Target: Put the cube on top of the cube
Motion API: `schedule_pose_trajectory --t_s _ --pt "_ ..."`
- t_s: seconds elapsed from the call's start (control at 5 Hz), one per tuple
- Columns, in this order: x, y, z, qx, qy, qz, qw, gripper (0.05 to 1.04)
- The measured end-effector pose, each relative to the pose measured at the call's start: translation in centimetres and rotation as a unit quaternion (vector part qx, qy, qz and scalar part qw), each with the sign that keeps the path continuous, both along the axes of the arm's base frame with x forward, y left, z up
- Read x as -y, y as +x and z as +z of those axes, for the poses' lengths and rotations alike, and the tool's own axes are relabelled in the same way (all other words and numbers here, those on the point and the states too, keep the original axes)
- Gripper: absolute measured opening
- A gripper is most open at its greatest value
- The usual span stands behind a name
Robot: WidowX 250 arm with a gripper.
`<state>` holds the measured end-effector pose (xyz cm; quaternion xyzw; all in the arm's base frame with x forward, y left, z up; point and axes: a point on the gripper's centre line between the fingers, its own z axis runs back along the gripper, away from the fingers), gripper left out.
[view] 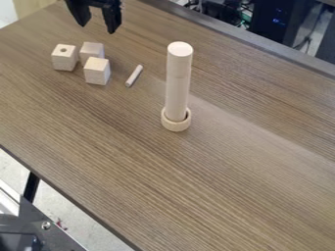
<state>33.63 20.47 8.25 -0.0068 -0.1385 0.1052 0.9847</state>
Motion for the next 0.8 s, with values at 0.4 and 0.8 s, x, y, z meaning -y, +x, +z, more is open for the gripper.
schedule_pose_trajectory --t_s 0.4,0.8 --pt "0.26 -0.35 -1.94 -0.022 -0.014 0.001 0.9997 0.999" --pt "-0.04 -0.38 -2.02 -0.022 -0.008 0.003 0.9997 0.999"
